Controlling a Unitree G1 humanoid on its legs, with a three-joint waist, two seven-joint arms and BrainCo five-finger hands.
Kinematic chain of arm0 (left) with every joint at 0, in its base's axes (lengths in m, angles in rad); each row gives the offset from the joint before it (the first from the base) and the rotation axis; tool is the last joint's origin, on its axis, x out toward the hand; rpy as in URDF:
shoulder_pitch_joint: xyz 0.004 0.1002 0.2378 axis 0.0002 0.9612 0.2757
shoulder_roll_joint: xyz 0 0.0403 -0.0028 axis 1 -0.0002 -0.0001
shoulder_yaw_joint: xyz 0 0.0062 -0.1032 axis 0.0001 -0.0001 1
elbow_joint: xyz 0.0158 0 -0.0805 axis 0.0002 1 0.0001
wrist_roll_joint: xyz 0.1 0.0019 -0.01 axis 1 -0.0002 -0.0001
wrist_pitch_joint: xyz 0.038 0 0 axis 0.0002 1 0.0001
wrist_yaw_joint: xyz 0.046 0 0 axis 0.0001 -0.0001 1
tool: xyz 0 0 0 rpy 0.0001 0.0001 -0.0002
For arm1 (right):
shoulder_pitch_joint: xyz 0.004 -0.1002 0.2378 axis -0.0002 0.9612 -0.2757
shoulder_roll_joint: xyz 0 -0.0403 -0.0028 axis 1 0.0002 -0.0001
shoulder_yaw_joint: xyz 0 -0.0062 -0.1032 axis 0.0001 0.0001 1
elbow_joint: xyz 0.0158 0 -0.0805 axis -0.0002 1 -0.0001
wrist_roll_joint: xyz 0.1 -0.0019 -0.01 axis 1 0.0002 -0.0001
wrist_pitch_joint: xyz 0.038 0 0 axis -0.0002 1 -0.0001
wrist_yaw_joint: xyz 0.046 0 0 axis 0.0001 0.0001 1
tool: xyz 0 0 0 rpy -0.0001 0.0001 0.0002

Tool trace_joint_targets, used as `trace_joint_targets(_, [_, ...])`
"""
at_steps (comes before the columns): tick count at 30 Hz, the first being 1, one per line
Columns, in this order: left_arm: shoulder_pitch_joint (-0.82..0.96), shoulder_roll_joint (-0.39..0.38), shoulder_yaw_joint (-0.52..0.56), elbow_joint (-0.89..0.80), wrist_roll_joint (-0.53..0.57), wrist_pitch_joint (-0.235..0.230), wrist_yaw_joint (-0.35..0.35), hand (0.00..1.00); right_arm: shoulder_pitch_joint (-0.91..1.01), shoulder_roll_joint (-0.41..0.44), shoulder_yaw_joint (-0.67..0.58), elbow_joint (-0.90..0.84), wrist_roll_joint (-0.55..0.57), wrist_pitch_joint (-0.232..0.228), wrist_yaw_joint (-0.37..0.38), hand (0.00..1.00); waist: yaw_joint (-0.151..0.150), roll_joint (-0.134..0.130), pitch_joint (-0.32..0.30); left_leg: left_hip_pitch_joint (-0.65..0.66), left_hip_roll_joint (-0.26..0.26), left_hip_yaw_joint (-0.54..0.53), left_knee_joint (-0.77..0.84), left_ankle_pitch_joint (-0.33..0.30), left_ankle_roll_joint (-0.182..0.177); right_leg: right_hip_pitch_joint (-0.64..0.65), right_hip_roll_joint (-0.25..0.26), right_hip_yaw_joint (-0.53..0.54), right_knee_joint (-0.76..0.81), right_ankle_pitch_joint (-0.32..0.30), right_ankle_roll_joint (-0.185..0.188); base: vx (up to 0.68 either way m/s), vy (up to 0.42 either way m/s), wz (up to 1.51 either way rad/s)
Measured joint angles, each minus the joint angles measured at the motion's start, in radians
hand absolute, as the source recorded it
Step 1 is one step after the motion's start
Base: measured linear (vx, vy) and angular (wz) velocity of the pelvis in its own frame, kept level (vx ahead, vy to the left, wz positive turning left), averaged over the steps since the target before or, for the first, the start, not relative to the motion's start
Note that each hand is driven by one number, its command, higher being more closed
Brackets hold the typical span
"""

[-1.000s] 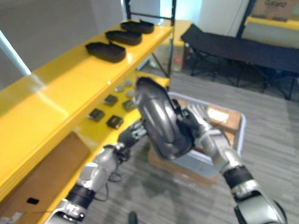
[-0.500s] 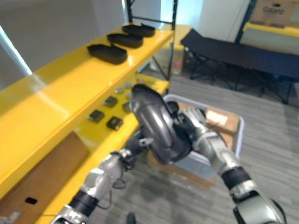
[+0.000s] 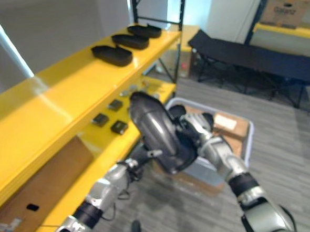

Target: Walk over and take plastic housings, then place them on the shelf

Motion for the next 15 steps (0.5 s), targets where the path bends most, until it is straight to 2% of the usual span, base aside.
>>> trace_joint_targets(4, [0.011,-0.001,0.002,0.005,0.0,-0.032,0.028,0.0,0.0,0.0,0.003,0.0,-0.029,-0.032,-0.018,1.0,0.001,0.0,0.0,0.0,0.0,0.0,0.0,0.0,0.0,0.0,0.0,0.0,0.0,0.0,0.0,0.0,0.0,0.0])
trace_joint_targets(5, [0.014,-0.001,0.003,0.01,0.002,-0.04,0.035,1.0,0.0,0.0,0.003,-0.001,-0.032,-0.045,-0.022,1.0,0.001,0.0,0.0,0.0,0.0,0.0,0.0,0.0,0.0,0.0,0.0,0.0,0.0,0.0,0.0,0.0,0.0,0.0])
trace_joint_targets(11, [0.03,-0.007,0.019,0.037,0.039,-0.105,0.09,1.0,0.0,0.002,0.012,-0.011,-0.023,-0.07,-0.044,1.0,0.001,0.0,0.0,0.0,0.0,0.001,0.0,0.0,0.0,-0.001,0.0,0.001,-0.004,0.0,0.0,0.0,0.0,0.0])
trace_joint_targets(15, [0.061,-0.031,0.057,0.038,0.034,-0.159,0.144,1.0,0.021,0.019,0.012,-0.066,0.031,-0.098,-0.049,1.0,0.0,-0.001,0.0,-0.001,0.001,0.001,0.0,-0.001,-0.002,-0.002,0.0,0.001,-0.007,-0.002,0.0,0.0,0.0,0.0])
